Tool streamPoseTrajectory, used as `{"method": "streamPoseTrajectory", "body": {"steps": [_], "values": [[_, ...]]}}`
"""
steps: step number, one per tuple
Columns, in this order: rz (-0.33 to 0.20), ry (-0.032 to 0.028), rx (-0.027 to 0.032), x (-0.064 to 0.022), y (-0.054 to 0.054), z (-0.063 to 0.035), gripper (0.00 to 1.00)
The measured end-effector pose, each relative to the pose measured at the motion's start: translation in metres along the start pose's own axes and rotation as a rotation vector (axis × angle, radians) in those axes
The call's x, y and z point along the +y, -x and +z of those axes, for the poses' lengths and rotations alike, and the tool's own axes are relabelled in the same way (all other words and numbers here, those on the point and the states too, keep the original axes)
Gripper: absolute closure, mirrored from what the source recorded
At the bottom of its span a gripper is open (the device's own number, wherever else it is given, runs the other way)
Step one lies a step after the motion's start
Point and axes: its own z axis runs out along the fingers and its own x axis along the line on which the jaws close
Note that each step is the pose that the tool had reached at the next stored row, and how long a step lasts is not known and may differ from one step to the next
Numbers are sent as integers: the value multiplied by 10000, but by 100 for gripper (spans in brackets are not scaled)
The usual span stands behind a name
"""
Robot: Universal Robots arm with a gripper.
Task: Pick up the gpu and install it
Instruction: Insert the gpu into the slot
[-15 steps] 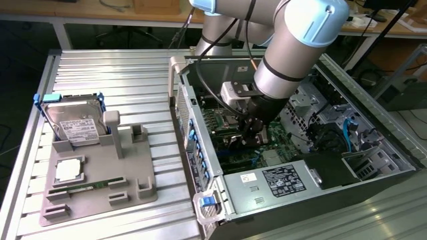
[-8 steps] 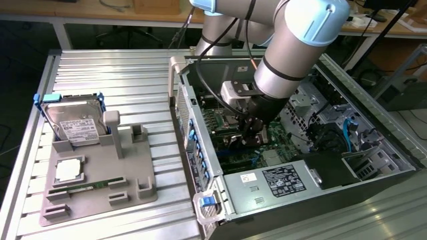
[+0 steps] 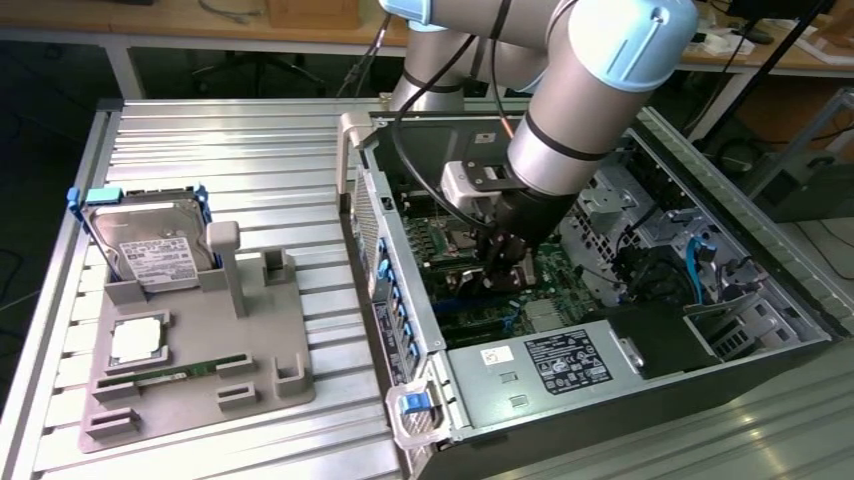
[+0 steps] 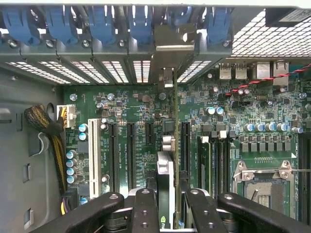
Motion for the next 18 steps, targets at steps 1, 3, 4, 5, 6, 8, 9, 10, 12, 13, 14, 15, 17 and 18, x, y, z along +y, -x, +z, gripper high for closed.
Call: {"method": "streamPoseTrajectory", "body": {"steps": [1, 3, 4, 5, 6, 8, 9, 10, 12, 13, 14, 15, 17, 18], "values": [[-2, -1, 2, 0, 2, 1, 73], [-3, 0, 10, 0, 6, 3, 73], [-5, 0, 15, 0, 8, 5, 73], [-11, 0, 20, -1, 9, 8, 73], [-15, 0, 22, -1, 11, 12, 73], [-22, 0, 30, -1, 10, 18, 73], [-23, 1, 35, -1, 10, 19, 73], [-23, 1, 39, -1, 10, 19, 73], [-23, 0, 37, -1, 10, 21, 73], [-23, -2, 33, -2, 11, 28, 73], [-23, -2, 33, -2, 10, 36, 73], [-23, 0, 36, -2, 9, 43, 73], [-23, 1, 38, -3, 9, 58, 73], [-23, 0, 37, -4, 8, 70, 73]]}}
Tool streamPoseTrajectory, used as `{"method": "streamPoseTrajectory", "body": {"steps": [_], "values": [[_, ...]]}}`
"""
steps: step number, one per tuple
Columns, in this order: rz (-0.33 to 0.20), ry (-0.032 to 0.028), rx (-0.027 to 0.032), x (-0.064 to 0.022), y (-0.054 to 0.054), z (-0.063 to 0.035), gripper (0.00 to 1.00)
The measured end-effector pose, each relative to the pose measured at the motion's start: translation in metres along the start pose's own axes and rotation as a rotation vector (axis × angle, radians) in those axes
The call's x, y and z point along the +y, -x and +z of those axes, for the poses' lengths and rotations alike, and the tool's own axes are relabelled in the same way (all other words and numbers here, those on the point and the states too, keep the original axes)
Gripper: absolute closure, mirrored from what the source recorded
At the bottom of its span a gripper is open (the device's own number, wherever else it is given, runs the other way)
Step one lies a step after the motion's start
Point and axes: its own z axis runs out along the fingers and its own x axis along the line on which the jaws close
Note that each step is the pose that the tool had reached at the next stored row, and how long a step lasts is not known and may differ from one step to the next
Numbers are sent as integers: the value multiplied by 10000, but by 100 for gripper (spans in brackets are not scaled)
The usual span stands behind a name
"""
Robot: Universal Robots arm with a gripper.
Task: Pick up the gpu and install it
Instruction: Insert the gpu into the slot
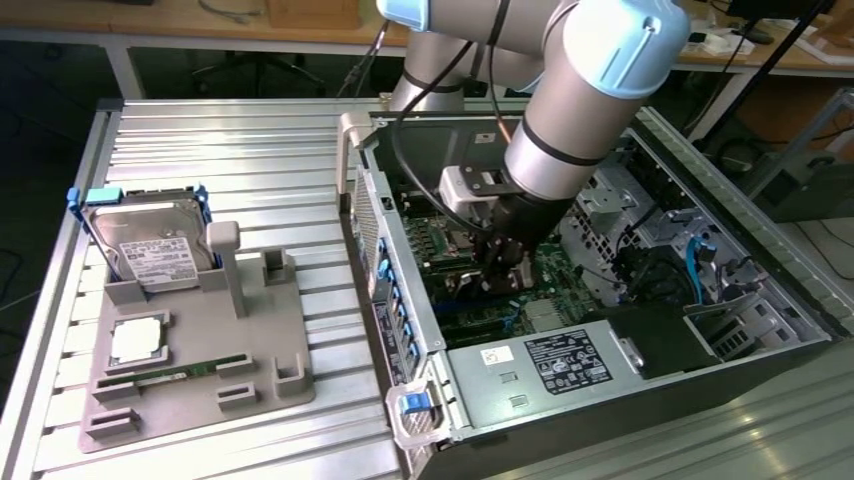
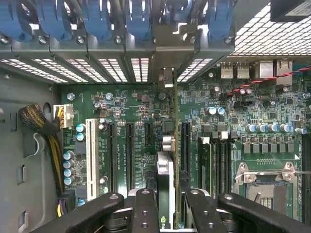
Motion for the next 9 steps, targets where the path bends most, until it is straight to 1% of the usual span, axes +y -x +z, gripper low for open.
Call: {"method": "streamPoseTrajectory", "body": {"steps": [9], "values": [[0, 2, 5, -3, -3, 60, 73]]}}
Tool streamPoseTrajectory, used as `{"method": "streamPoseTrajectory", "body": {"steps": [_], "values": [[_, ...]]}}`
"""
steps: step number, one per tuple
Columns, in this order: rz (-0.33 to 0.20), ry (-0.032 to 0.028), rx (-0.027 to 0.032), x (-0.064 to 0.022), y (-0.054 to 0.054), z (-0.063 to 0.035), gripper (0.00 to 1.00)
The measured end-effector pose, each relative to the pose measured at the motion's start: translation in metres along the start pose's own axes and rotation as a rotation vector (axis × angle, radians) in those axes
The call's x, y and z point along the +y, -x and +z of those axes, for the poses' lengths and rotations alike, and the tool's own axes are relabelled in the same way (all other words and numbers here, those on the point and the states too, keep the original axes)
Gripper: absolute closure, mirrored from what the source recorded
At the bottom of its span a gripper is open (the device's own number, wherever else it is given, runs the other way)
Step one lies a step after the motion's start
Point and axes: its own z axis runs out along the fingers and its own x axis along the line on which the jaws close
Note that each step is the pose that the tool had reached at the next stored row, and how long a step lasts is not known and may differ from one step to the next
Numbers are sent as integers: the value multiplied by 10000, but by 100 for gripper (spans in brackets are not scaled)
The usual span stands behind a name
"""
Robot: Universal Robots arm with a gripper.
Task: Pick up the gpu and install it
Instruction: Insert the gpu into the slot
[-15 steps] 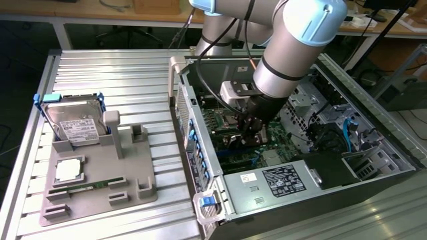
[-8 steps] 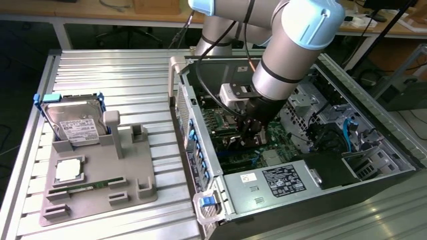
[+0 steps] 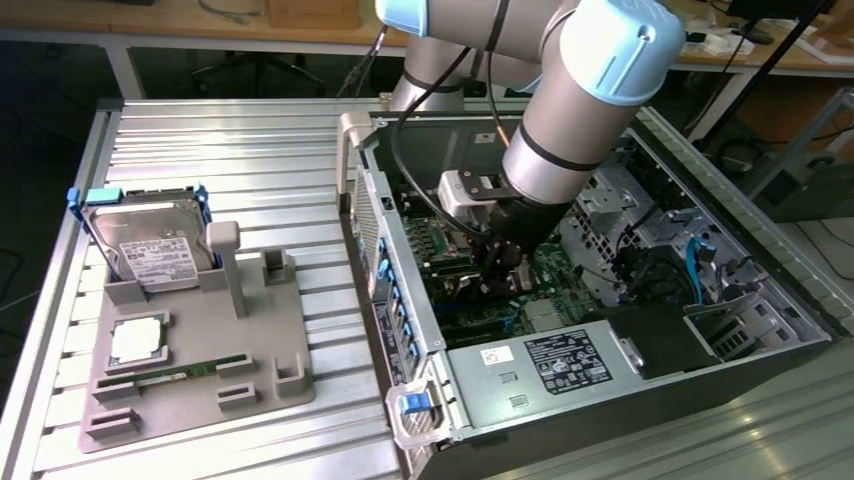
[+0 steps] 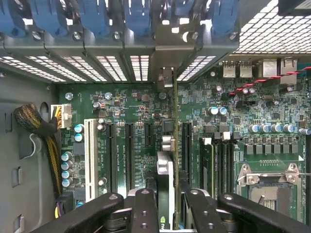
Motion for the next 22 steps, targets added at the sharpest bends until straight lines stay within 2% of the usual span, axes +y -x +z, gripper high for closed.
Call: {"method": "streamPoseTrajectory", "body": {"steps": [14, 17, 19, 22], "values": [[0, -3, -4, -1, 0, 9, 73], [0, -16, 13, 0, -4, 54, 73], [0, -23, -6, -1, -2, 69, 73], [0, -24, -2, -1, -2, 68, 73]]}}
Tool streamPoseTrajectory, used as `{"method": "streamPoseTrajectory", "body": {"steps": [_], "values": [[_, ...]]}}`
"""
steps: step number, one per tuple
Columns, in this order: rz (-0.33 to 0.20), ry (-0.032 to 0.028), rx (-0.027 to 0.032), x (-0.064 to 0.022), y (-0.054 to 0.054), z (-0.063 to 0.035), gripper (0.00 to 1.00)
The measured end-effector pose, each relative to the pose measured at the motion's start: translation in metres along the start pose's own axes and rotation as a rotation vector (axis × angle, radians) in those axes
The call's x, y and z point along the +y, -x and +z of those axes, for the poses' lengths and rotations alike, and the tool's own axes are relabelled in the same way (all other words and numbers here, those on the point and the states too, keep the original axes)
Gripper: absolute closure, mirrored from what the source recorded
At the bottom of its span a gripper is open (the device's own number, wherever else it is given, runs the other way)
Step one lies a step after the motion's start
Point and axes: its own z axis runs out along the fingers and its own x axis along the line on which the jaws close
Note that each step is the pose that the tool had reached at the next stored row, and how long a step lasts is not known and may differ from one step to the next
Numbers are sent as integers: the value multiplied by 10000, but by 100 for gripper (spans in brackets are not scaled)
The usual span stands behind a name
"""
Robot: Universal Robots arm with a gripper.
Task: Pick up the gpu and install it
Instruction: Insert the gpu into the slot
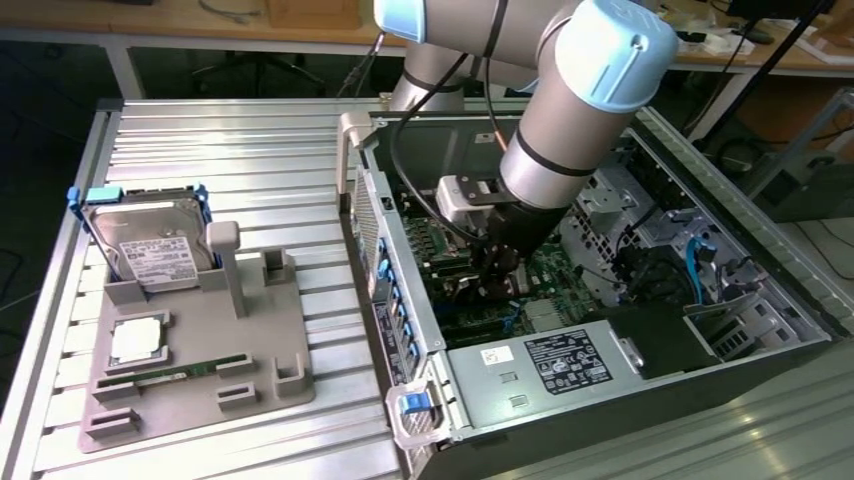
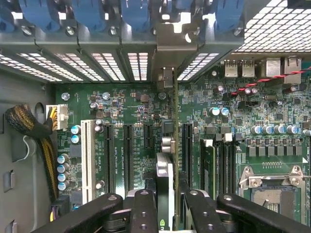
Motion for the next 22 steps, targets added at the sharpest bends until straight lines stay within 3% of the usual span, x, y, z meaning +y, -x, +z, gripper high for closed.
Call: {"method": "streamPoseTrajectory", "body": {"steps": [7, 8, 10, 13, 14, 22], "values": [[0, -4, 0, 0, 0, 0, 73], [-2, -15, -21, -2, 3, 6, 73], [0, -8, -3, 0, 0, 1, 54], [0, -10, -2, 0, 0, 1, 48], [-1, -8, 3, 0, 0, -5, 42], [1, -12, 5, 26, 17, -437, 42]]}}
